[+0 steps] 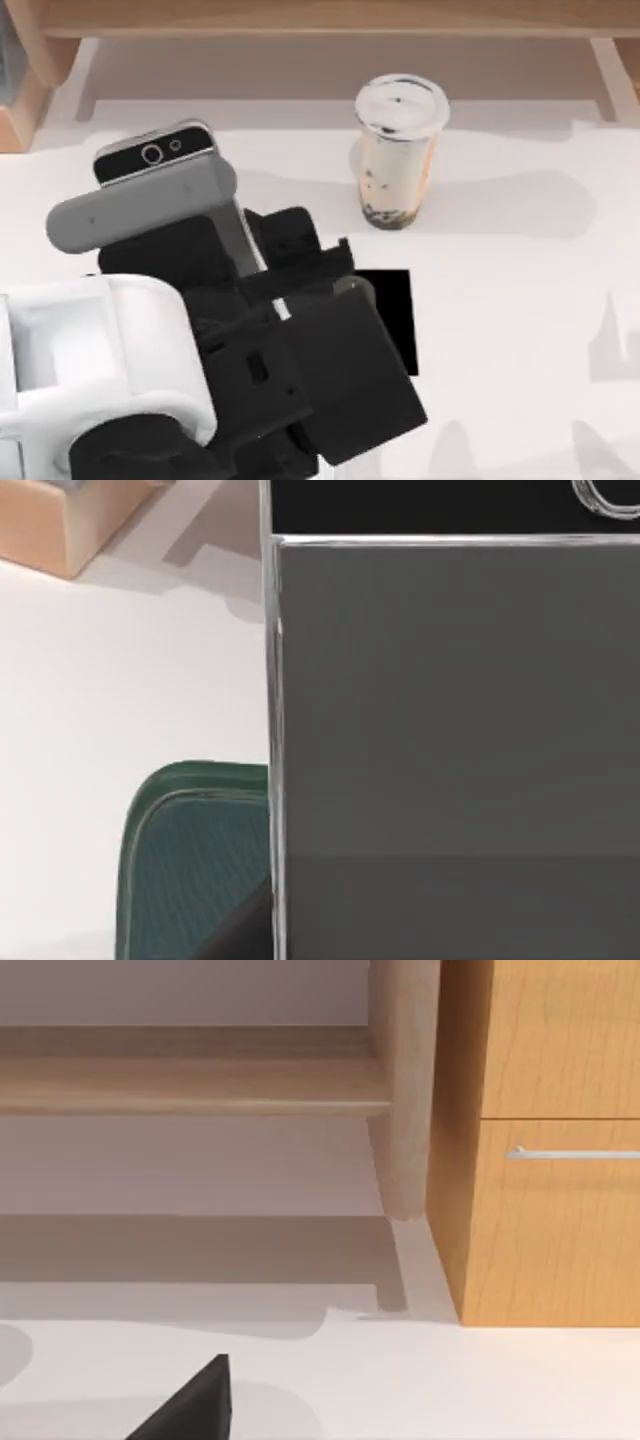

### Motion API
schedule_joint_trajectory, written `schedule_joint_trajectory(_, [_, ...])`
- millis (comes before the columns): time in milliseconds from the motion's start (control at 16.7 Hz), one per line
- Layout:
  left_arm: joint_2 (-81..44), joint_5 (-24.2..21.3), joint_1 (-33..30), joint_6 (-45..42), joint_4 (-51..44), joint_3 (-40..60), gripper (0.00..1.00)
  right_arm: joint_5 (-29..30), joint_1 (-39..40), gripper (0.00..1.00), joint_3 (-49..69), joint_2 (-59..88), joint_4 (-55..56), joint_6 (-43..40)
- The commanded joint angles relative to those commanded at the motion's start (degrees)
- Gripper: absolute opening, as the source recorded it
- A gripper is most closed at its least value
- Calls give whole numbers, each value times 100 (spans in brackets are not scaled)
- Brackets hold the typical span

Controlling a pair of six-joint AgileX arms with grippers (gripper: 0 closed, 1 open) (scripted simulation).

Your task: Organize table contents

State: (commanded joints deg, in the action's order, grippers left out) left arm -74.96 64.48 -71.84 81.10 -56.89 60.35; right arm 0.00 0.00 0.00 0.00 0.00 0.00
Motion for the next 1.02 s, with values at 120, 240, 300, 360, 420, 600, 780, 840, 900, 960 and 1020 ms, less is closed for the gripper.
schedule_joint_trajectory(120, [89,53,-70,-348,330,347,0,0,0,100,0,0,0,0])
schedule_joint_trajectory(240, [181,46,-70,-747,697,507,0,0,0,100,0,0,0,0])
schedule_joint_trajectory(300, [220,23,-40,-946,876,502,0,0,0,100,0,0,0,0])
schedule_joint_trajectory(360, [251,-6,5,-1133,1042,442,0,0,0,100,0,0,0,0])
schedule_joint_trajectory(420, [269,-41,63,-1299,1192,324,0,0,0,100,0,0,0,0])
schedule_joint_trajectory(600, [274,-175,359,-1671,1546,-349,0,0,0,100,0,0,0,0])
schedule_joint_trajectory(780, [273,-336,797,-1871,1826,-1186,0,0,0,100,0,0,0,0])
schedule_joint_trajectory(840, [254,-374,942,-1895,1923,-1386,0,0,0,100,0,0,0,0])
schedule_joint_trajectory(900, [225,-398,1083,-1902,2038,-1528,0,0,0,100,0,0,0,0])
schedule_joint_trajectory(960, [185,-414,1200,-1899,2155,-1603,0,0,0,100,0,0,0,0])
schedule_joint_trajectory(1020, [149,-427,1274,-1893,2231,-1630,0,0,0,100,0,0,0,0])
